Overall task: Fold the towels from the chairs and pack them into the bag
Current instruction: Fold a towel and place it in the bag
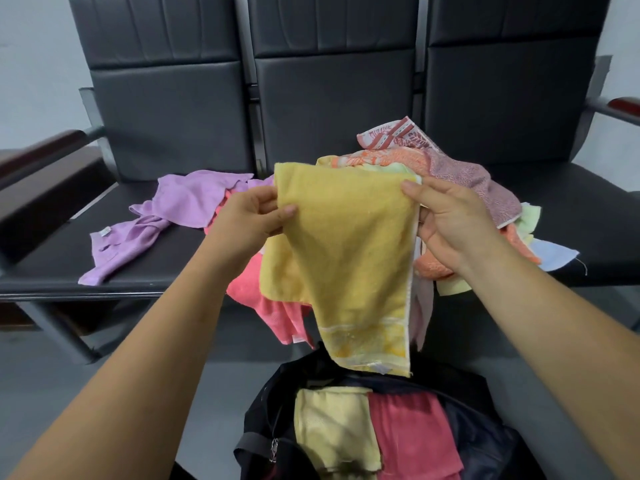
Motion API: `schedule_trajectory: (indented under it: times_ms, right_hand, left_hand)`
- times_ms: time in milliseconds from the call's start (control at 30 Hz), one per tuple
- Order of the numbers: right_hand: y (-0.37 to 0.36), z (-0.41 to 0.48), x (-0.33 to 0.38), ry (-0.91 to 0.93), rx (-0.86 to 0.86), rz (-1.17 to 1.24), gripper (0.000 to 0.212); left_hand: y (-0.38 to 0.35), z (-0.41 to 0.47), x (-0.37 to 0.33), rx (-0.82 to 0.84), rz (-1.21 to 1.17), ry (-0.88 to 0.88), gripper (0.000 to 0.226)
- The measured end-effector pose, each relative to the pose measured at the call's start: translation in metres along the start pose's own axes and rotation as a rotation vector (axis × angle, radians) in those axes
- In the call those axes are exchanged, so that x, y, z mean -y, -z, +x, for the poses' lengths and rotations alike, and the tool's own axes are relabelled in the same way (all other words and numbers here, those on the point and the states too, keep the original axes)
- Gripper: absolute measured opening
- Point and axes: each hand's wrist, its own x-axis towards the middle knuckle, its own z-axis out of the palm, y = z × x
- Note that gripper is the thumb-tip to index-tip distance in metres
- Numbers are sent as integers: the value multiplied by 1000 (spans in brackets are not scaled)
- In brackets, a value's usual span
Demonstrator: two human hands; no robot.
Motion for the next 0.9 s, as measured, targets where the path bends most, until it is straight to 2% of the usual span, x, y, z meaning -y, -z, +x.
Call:
schedule_trajectory:
  times_ms: [100,167,233,300,367,433,500,567,667,800,900]
  right_hand:
    - [2,0,-2,48,-35,-135,10]
    - [2,-1,-1,94,-63,-219,27]
    - [0,-1,0,113,-74,-246,32]
    - [-2,-2,3,96,-76,-205,22]
    - [-3,-4,7,56,-27,-61,9]
    - [-4,-5,13,41,63,43,11]
    - [-4,-5,18,58,101,13,15]
    - [-2,-4,18,102,56,-74,14]
    - [3,-2,14,169,-26,-180,12]
    - [7,-2,10,230,-98,-303,9]
    - [10,-1,9,240,-128,-406,5]
  left_hand:
    - [1,0,-1,-105,5,-6,14]
    - [-1,1,1,-144,14,-9,19]
    - [0,2,1,-155,3,0,22]
    - [0,2,-1,-66,-106,0,28]
    - [0,0,-5,65,-243,-37,38]
    - [2,-1,-7,111,-257,-74,42]
    - [6,0,-8,33,-101,-112,29]
    - [7,-1,-8,-78,47,-131,15]
    - [0,-2,-5,-162,88,-120,23]
    - [-4,-2,-4,-188,41,-90,33]
    - [-8,-2,-3,-205,31,-77,32]
